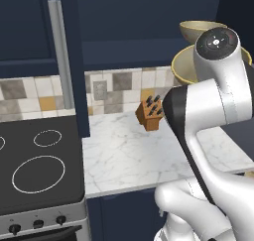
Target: Move the bowls from the cabinet to the plates on the dining table.
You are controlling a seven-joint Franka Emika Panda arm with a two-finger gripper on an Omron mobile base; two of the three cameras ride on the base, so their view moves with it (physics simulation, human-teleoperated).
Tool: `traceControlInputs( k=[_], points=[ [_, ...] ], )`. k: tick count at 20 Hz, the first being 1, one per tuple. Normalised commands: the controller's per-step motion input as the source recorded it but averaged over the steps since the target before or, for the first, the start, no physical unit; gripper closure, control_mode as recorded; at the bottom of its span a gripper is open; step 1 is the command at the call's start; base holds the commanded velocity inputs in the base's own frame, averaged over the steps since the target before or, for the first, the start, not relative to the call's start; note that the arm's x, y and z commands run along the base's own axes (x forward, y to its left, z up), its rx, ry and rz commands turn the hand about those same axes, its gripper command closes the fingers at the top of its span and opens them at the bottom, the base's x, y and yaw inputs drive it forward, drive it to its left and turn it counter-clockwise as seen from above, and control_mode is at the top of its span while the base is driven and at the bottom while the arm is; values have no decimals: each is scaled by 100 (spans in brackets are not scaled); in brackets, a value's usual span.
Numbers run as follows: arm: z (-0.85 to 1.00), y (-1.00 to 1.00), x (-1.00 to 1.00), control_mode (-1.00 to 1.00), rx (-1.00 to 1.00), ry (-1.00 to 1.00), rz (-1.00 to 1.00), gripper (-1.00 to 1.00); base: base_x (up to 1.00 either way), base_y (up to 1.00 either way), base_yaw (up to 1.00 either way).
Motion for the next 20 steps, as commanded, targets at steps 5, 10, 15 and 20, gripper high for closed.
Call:
traceControlInputs(
  k=[5,10,15,20],
  points=[
    [0,0,0,100,0,0,0,100,-28,0,-2],
    [0,0,0,100,0,0,0,100,-44,-4,-6],
    [0,0,0,100,0,0,0,100,-74,-12,-14],
    [0,0,0,100,0,0,0,100,-66,-12,-26]
  ],
)
